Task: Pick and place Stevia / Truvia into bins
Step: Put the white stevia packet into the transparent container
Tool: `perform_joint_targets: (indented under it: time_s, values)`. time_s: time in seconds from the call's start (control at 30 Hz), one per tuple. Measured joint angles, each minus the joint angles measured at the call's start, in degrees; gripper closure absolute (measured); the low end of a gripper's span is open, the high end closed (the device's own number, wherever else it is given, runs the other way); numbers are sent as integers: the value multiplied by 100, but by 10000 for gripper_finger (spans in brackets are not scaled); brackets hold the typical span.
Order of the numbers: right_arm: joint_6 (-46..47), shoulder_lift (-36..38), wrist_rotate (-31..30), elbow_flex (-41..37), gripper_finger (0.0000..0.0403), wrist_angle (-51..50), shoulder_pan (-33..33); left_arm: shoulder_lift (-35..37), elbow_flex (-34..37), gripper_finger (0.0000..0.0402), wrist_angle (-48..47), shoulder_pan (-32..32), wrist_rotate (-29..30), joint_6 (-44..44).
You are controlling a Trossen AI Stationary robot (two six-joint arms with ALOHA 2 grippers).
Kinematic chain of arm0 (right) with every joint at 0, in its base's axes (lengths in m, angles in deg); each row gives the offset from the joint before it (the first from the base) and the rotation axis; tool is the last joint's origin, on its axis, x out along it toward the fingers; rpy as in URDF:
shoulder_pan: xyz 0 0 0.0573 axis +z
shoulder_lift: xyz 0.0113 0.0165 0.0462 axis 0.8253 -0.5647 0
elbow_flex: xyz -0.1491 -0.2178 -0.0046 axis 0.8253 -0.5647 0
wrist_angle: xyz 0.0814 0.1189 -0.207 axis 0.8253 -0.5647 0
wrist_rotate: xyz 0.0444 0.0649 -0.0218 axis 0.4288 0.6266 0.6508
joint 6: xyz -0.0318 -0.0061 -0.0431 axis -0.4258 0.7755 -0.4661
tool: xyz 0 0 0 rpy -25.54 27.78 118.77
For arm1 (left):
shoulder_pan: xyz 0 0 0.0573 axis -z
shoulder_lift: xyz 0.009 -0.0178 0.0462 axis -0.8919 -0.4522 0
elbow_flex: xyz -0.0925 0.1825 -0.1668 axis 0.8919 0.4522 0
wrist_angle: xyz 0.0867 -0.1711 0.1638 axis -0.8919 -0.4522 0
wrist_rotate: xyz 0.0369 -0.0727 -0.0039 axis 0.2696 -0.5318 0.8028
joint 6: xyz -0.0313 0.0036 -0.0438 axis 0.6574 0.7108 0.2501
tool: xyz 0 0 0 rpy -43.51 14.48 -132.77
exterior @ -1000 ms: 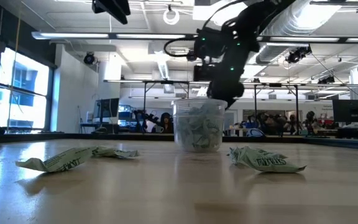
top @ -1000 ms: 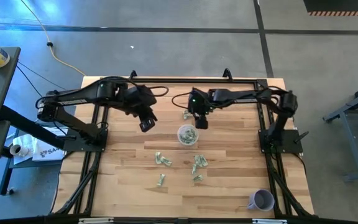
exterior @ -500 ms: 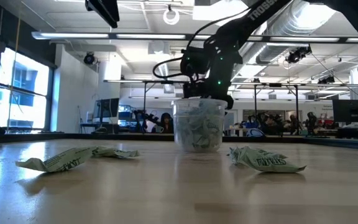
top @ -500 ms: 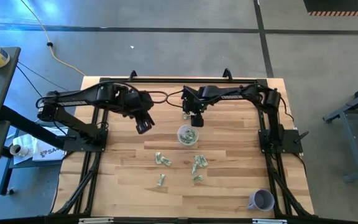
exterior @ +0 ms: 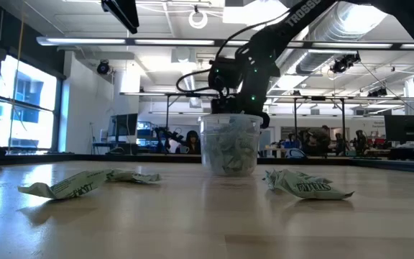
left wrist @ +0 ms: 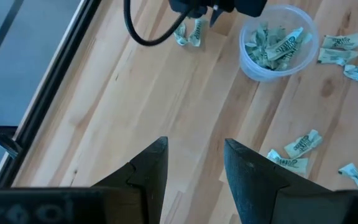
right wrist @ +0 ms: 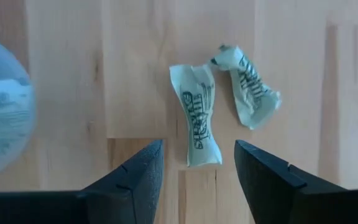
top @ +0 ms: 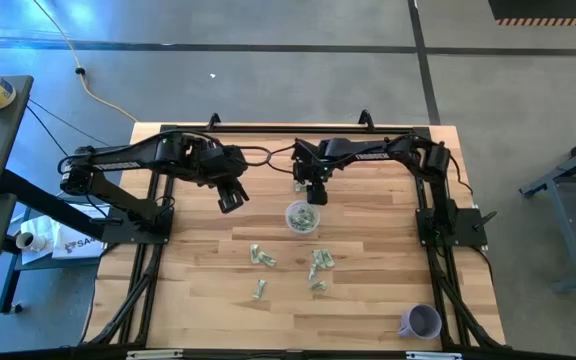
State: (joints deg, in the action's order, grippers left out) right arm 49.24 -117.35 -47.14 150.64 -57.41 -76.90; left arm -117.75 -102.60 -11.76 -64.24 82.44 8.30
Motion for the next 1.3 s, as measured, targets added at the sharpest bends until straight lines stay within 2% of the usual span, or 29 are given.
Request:
perform_joint_targets:
  time_s: [0.3,0.63,0.8,1.0,1.3]
  values:
    - [80,-174,128,25,211,-78,-32,-2,0,213,5,0,39,0]
    - [410,-210,500,110,260,-368,-182,-2,0,213,3,0,56,0]
    - [390,-216,834,430,266,-770,-197,-2,0,213,6,0,56,-5]
    - [13,-211,842,624,250,-790,-219,-2,0,213,30,-2,56,-90]
    - [-195,-207,722,306,212,-542,-245,-2,0,213,30,-2,54,-87]
